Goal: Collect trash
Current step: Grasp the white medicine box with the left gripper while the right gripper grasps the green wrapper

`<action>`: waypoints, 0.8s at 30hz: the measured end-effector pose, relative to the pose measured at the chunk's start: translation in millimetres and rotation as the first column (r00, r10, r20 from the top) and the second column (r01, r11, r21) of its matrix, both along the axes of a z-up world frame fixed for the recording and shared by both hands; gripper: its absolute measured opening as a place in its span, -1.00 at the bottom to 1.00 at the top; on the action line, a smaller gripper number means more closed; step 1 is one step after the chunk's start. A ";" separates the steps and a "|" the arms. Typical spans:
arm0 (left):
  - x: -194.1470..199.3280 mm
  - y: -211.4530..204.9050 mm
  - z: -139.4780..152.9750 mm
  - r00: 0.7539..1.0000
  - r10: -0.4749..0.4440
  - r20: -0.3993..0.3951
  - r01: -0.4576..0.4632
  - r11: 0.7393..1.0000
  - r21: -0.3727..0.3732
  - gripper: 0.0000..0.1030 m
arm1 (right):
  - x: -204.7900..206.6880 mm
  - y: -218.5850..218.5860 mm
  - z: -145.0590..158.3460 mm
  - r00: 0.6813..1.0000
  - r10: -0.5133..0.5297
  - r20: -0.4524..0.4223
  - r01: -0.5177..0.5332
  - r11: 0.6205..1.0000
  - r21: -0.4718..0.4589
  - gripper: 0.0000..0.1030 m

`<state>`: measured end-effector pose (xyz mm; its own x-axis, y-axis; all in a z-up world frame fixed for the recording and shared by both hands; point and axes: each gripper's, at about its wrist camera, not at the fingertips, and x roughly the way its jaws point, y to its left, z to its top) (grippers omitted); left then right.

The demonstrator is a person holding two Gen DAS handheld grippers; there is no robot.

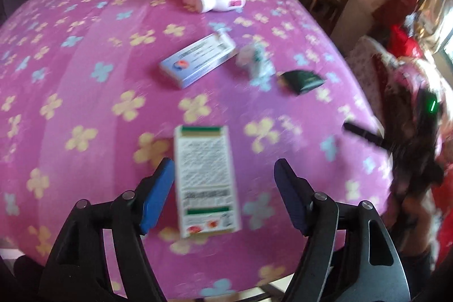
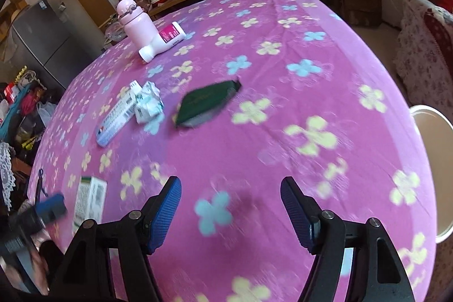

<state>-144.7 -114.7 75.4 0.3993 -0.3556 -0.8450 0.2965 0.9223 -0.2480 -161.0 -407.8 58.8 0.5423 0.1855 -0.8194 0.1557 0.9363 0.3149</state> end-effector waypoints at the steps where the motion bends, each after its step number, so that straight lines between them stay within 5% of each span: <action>1: -0.3 0.6 -5.3 1.000 0.013 0.007 -0.013 1.000 0.017 0.39 | 6.1 1.9 -0.6 1.000 -0.002 -0.002 0.002 1.000 0.008 0.42; 6: 4.9 1.6 -32.1 0.999 0.046 -0.020 -0.045 0.998 0.044 0.39 | 47.5 5.3 -8.0 0.999 -0.041 -0.019 0.042 0.997 0.070 0.42; 14: 19.2 -14.2 -46.9 0.998 0.054 0.008 -0.055 0.991 0.121 0.39 | 105.6 7.7 -20.9 0.996 -0.092 -0.012 0.092 0.995 0.039 0.39; 15: 20.2 -15.7 -47.5 0.999 0.047 0.015 -0.049 0.990 0.131 0.39 | 108.9 8.5 -20.9 0.996 -0.092 -0.005 0.092 0.996 0.022 0.30; 16: 20.7 -16.7 -48.0 0.999 0.042 0.021 -0.045 0.989 0.138 0.36 | 111.1 10.0 -20.6 0.996 -0.088 0.003 0.088 0.996 0.005 -0.08; 17: 20.7 -17.7 -48.3 0.999 0.033 0.028 -0.037 0.989 0.146 0.33 | 111.3 11.1 -20.5 0.997 -0.071 0.009 0.071 0.997 0.008 -0.14; 18: 20.5 -18.4 -47.9 0.999 0.026 0.038 -0.032 0.988 0.152 0.04 | 108.6 11.1 -19.1 0.998 -0.058 0.016 0.058 0.998 0.007 -0.20; 24: 18.0 -24.6 -44.3 1.000 -0.021 0.008 0.020 0.996 0.092 -0.02 | 72.2 11.4 0.3 0.998 0.039 0.053 -0.040 0.999 0.015 -0.61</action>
<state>-126.8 -139.3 31.1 0.4006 -0.2851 -0.8708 0.3173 0.9347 -0.1601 -88.8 -396.4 59.2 0.5769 0.2203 -0.7866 0.1015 0.9362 0.3366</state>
